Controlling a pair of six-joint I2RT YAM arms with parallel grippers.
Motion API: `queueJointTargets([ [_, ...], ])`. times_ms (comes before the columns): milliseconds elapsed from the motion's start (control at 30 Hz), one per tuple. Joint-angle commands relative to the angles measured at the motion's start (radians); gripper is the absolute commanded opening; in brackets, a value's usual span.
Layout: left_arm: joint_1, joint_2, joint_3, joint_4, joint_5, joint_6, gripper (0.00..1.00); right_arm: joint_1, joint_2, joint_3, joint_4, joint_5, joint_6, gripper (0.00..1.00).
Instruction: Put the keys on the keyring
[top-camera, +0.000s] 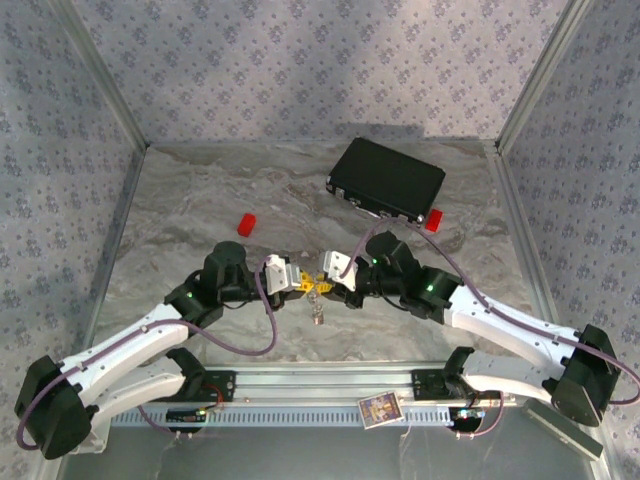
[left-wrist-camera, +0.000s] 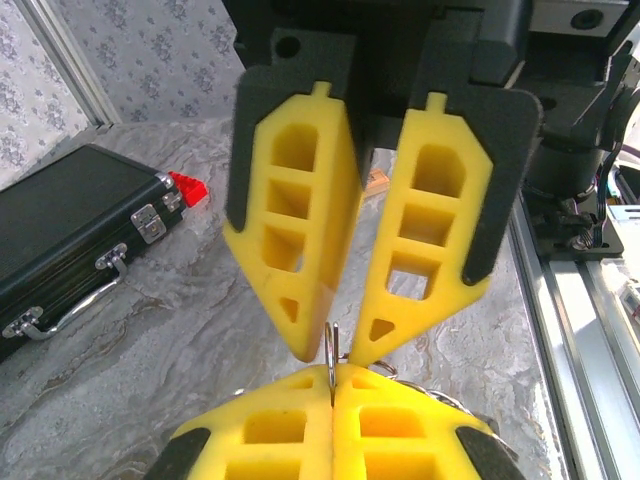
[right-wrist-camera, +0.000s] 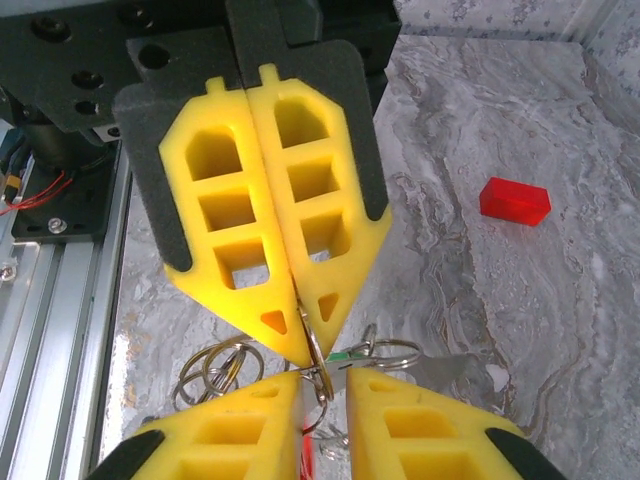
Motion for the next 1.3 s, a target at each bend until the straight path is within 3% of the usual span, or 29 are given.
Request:
queueJointTargets([
  [0,-0.007,-0.008,0.006,0.061,0.043,0.023,0.00,0.005,0.005,0.012,-0.007,-0.023,-0.003,0.10],
  [167,-0.009,-0.006,0.001,0.073,0.044,0.016,0.00,0.005,0.015,0.005,0.052,-0.088,0.030,0.00],
  [300,-0.008,-0.004,0.005,0.048,-0.007,0.002,0.18,0.008,0.030,0.027,0.012,-0.072,0.011,0.00],
  [433,-0.009,-0.001,0.020,-0.023,-0.055,0.006,0.21,0.011,0.042,0.069,-0.094,0.000,-0.038,0.00],
  [767,-0.012,0.064,0.083,-0.144,-0.057,0.055,0.16,0.035,0.086,0.156,-0.209,0.036,-0.097,0.00],
  [933,-0.013,0.063,0.092,-0.150,-0.039,0.065,0.00,0.044,0.096,0.183,-0.231,0.041,-0.109,0.00],
  [1000,-0.013,0.055,0.087,-0.142,-0.037,0.062,0.00,0.038,0.085,0.177,-0.217,0.042,-0.087,0.00],
  [1100,-0.013,0.031,0.062,-0.094,-0.031,0.039,0.00,-0.005,0.033,0.119,-0.136,-0.002,-0.018,0.21],
  [1267,-0.012,-0.014,-0.014,0.030,-0.031,-0.020,0.00,-0.050,-0.027,0.015,-0.026,-0.048,0.089,0.30],
])
